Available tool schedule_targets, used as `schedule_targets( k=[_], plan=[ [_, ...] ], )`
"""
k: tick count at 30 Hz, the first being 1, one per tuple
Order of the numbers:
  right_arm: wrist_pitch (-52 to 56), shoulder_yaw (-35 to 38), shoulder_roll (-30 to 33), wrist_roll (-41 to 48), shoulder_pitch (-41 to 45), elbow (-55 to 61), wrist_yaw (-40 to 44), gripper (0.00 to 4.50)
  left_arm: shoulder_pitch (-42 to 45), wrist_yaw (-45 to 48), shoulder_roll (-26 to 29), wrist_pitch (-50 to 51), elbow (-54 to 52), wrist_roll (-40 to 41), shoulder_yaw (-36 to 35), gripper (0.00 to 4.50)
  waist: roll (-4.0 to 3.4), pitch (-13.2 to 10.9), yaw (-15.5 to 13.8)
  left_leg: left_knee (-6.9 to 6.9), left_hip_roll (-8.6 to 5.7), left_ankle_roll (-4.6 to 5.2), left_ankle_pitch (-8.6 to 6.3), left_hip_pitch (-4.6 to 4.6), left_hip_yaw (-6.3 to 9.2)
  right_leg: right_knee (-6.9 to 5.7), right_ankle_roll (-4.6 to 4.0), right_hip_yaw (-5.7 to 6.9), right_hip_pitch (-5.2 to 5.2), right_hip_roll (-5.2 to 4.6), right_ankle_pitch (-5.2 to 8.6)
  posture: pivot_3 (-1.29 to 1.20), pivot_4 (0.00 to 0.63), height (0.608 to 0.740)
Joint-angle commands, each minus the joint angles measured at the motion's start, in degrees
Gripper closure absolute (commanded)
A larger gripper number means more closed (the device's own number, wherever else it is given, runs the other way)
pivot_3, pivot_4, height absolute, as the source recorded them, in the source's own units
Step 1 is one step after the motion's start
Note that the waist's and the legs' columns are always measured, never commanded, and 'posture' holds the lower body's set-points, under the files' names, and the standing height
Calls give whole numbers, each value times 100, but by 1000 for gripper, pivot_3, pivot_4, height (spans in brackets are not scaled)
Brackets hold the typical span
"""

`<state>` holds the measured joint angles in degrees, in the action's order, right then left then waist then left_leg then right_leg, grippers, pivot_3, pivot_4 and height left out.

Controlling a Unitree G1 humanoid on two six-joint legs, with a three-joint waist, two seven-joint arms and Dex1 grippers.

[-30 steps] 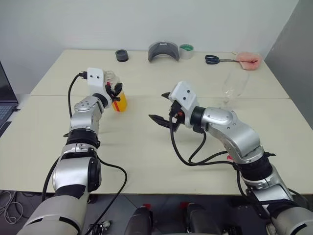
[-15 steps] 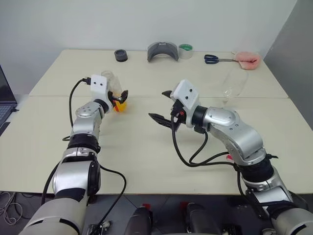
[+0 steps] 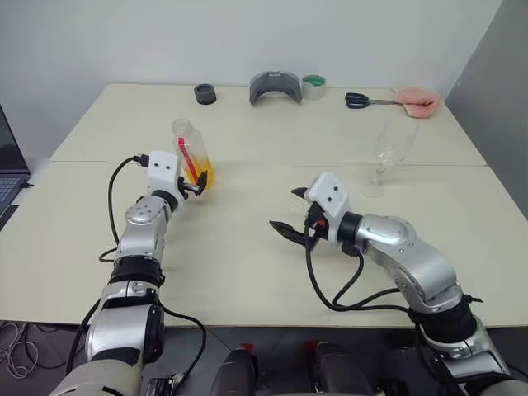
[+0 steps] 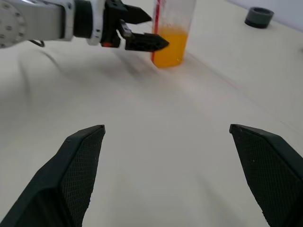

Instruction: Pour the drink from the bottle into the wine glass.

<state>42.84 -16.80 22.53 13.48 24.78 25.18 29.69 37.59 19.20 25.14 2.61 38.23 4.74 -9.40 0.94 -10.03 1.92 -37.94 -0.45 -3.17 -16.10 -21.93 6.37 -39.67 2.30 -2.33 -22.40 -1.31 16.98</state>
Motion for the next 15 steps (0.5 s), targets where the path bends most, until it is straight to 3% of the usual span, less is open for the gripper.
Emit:
schedule_targets(
  k=[1,9,15],
  plan=[
    [-130,252,76,-76,-218,356,-135,0,-312,-63,1,161,-766,99,-79,49,0,0,2,0,1,0,0,0,0,0,0,0,0,0,0,0,150,740],
    [53,886,12,6,-1179,739,-576,0,-1813,139,81,884,-2766,248,-33,49,0,0,-11,2,10,0,0,3,2,6,0,-2,7,-6,0,0,150,740],
    [-144,1439,20,-156,-1930,837,-943,0,-2452,975,165,1151,-3941,520,310,49,0,0,-32,2,9,0,0,7,-7,8,1,3,17,-6,0,0,150,740]
  ],
)
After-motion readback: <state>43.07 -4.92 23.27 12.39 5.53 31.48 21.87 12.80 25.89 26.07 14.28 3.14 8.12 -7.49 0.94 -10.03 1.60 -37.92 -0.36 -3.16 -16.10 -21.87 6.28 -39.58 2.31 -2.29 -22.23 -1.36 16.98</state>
